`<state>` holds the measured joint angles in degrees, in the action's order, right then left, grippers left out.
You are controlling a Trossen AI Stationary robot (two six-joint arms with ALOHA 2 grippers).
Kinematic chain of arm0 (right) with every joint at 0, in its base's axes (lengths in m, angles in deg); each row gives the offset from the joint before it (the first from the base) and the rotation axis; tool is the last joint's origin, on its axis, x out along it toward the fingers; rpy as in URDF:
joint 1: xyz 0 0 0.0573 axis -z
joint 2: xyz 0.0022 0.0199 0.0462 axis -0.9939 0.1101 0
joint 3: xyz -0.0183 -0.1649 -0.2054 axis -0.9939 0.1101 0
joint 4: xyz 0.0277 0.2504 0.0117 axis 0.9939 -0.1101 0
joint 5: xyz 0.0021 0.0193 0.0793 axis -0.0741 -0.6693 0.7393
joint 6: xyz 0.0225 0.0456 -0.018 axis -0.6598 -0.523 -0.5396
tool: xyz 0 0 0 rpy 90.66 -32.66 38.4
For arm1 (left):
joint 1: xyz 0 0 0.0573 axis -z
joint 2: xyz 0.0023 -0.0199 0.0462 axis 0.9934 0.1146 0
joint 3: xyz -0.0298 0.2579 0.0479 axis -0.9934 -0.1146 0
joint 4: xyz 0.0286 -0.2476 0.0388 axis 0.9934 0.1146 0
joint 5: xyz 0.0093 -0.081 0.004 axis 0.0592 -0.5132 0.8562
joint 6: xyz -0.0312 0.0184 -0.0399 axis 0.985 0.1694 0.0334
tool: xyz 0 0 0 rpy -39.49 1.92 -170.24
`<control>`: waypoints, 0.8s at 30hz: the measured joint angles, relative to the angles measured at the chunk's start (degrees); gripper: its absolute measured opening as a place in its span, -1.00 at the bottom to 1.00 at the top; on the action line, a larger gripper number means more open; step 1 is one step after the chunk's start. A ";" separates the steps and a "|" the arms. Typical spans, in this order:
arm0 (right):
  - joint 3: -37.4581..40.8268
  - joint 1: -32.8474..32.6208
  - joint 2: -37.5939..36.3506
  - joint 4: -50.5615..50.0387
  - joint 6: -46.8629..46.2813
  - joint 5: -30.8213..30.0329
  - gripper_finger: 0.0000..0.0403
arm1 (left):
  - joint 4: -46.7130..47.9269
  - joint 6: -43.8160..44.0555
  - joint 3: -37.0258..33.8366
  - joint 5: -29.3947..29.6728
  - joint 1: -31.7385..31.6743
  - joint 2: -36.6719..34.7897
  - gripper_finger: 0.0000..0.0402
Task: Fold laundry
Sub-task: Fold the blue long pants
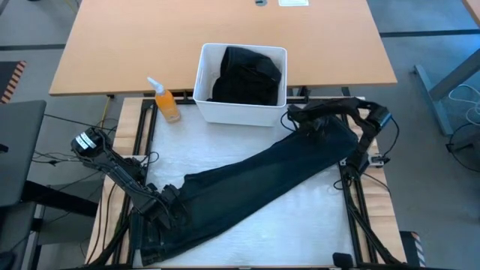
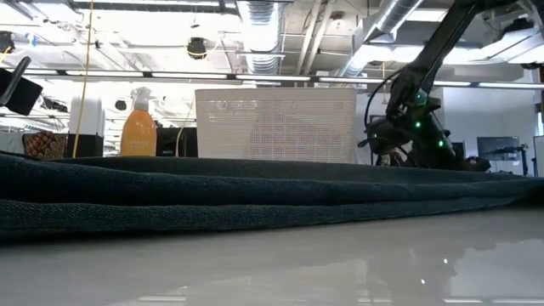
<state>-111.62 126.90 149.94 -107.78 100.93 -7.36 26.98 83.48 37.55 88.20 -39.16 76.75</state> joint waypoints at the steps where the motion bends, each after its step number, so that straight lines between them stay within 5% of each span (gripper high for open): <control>1: -0.03 -0.70 -0.84 -1.02 -0.01 -3.28 -0.91 | 0.01 -0.05 0.00 -0.02 -0.01 0.01 -1.00; 5: -0.04 -2.95 -3.37 -2.55 0.66 -14.58 -0.92 | 0.00 -0.70 0.00 0.01 -0.01 0.02 -1.00; 10: -0.07 -0.74 -3.51 -0.96 -0.21 -3.19 -0.92 | -0.09 0.25 0.00 -0.09 0.12 0.01 -1.00; 24: -0.09 1.15 2.60 -2.89 3.90 -3.94 -0.08 | -0.28 0.55 0.00 -1.10 0.08 0.00 -1.00</control>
<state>-111.71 128.04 152.55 -110.66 104.83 -11.30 26.70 84.03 37.55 87.09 -39.08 76.75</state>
